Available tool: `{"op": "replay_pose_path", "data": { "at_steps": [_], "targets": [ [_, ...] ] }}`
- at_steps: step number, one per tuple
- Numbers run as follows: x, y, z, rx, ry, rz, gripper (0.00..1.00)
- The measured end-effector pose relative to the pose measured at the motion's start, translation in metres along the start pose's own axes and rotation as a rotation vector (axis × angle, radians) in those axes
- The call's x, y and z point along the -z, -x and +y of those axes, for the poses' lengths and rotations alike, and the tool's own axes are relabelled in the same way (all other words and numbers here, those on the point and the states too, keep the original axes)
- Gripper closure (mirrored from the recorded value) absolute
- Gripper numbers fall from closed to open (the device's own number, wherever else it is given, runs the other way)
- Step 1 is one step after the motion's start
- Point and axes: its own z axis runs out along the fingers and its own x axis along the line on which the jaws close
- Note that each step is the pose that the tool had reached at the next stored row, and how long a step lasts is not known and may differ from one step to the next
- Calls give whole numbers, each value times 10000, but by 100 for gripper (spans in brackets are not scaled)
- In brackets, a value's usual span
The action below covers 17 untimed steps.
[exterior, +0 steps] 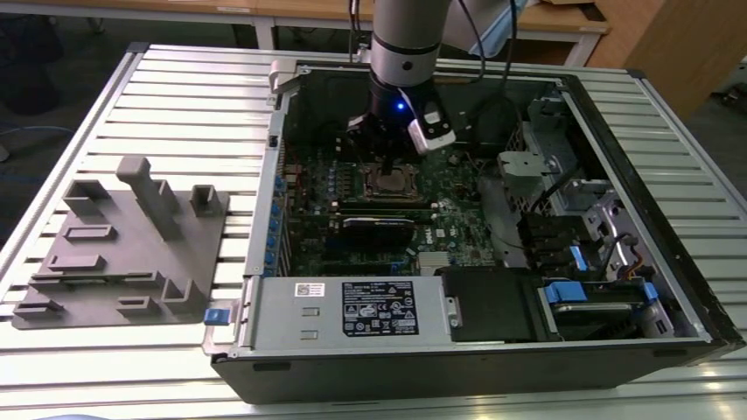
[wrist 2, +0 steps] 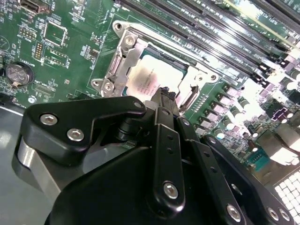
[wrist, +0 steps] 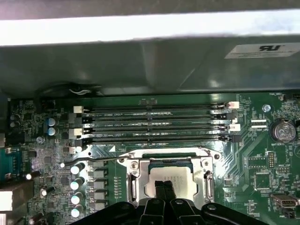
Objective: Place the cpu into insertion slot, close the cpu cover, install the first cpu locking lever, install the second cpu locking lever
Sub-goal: 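Close the cpu cover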
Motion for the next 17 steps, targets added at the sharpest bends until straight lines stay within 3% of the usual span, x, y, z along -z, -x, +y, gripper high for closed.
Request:
{"op": "replay_pose_path", "data": {
  "at_steps": [6, 17],
  "targets": [
    [-12, 63, 3, -2, -2, 1, 89],
    [-44, 49, -1, -2, -17, -2, 89]
  ]
}}
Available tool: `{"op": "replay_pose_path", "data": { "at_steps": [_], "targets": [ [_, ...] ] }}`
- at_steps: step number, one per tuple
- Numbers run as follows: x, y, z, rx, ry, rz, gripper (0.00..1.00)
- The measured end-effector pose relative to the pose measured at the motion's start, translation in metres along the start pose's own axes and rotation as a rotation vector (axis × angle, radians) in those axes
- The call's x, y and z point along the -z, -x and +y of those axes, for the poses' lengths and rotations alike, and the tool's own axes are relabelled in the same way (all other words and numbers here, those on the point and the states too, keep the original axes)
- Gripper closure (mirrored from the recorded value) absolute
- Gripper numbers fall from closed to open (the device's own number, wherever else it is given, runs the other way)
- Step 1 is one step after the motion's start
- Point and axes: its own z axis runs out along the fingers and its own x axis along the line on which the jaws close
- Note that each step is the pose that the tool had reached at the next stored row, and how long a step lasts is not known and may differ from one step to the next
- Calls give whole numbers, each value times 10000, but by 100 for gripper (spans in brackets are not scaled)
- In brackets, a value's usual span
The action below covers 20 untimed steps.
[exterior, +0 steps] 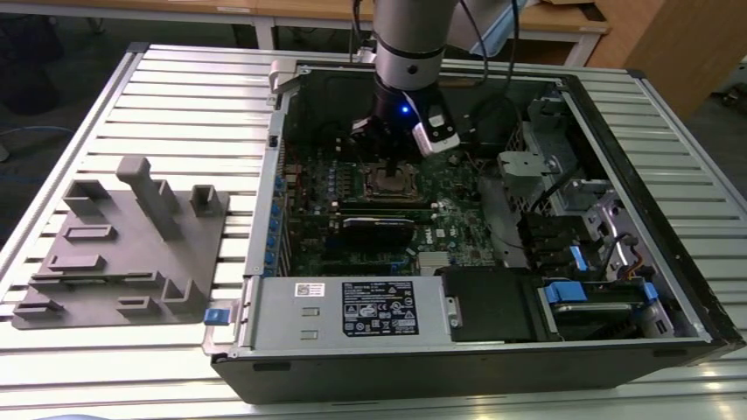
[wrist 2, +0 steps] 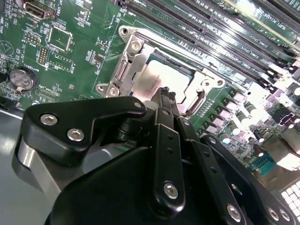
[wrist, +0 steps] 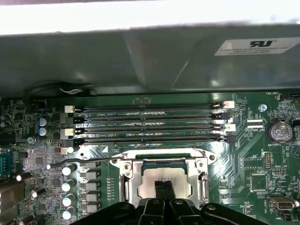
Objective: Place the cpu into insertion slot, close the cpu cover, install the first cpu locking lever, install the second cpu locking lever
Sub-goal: 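Close the cpu cover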
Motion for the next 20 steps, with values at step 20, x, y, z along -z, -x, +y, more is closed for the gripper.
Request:
{"op": "replay_pose_path", "data": {
  "at_steps": [20],
  "targets": [
    [-44, -242, -40, 13, -5, -97, 89]
  ]
}}
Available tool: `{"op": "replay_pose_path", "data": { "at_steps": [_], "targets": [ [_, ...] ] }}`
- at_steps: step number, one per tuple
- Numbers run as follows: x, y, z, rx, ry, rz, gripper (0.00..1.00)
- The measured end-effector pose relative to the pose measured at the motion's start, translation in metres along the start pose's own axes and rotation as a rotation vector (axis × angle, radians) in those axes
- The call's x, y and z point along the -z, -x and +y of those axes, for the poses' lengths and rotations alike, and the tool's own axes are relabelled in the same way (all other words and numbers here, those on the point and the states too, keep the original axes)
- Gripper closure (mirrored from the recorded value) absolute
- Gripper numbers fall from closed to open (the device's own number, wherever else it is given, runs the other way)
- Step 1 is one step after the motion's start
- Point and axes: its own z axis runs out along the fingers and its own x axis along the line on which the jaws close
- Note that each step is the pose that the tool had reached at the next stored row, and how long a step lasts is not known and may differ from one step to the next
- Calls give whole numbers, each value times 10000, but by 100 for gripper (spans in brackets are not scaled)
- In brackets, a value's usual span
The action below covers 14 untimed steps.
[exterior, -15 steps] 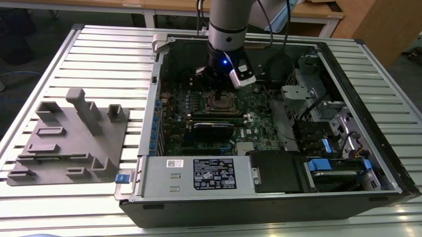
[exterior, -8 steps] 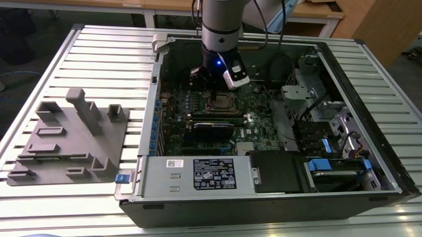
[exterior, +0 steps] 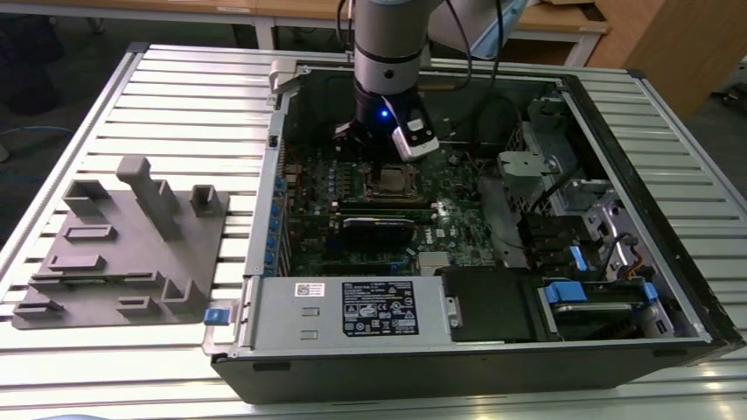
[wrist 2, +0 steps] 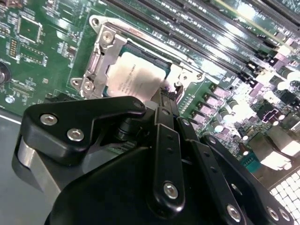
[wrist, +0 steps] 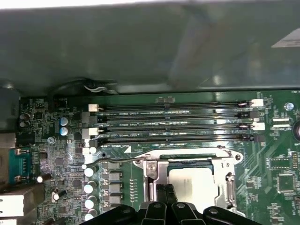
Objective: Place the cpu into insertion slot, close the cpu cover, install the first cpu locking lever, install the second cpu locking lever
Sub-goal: 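Close the cpu cover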
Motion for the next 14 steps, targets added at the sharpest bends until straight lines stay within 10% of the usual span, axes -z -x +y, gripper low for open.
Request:
{"op": "replay_pose_path", "data": {
  "at_steps": [14],
  "targets": [
    [-40, -52, -5, 3, -26, -12, 89]
  ]
}}
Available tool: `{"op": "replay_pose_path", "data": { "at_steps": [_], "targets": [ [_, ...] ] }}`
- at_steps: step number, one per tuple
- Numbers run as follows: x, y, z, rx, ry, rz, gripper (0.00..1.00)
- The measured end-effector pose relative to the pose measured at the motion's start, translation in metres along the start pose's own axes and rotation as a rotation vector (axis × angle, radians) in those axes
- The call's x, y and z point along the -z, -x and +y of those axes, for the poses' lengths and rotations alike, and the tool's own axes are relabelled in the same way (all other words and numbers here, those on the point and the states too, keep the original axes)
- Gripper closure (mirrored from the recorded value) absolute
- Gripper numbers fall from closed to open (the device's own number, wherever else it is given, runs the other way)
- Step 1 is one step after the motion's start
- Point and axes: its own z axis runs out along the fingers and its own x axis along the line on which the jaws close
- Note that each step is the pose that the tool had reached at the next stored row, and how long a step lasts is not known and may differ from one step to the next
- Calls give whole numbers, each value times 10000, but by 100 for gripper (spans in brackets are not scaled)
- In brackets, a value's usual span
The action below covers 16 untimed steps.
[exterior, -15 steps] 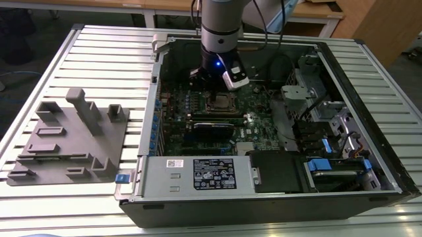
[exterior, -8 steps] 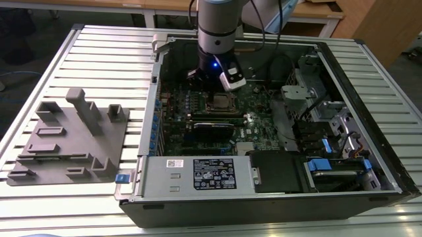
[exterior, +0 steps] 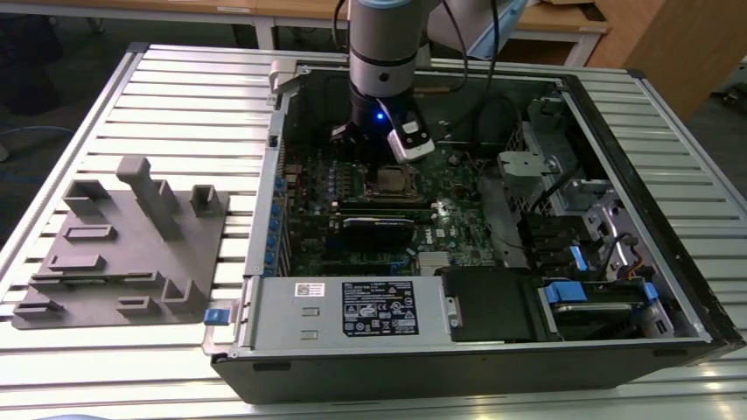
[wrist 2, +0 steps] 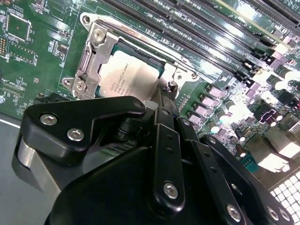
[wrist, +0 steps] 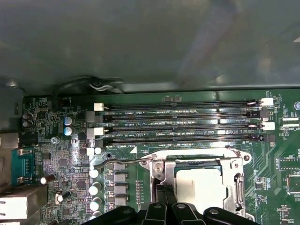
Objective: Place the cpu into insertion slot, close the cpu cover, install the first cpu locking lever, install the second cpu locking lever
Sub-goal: 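Close the cpu cover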
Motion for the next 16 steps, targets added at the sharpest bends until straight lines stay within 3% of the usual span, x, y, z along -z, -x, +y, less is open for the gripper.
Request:
{"op": "replay_pose_path", "data": {
  "at_steps": [16],
  "targets": [
    [-38, -27, -3, 179, 9, -8, 89]
  ]
}}
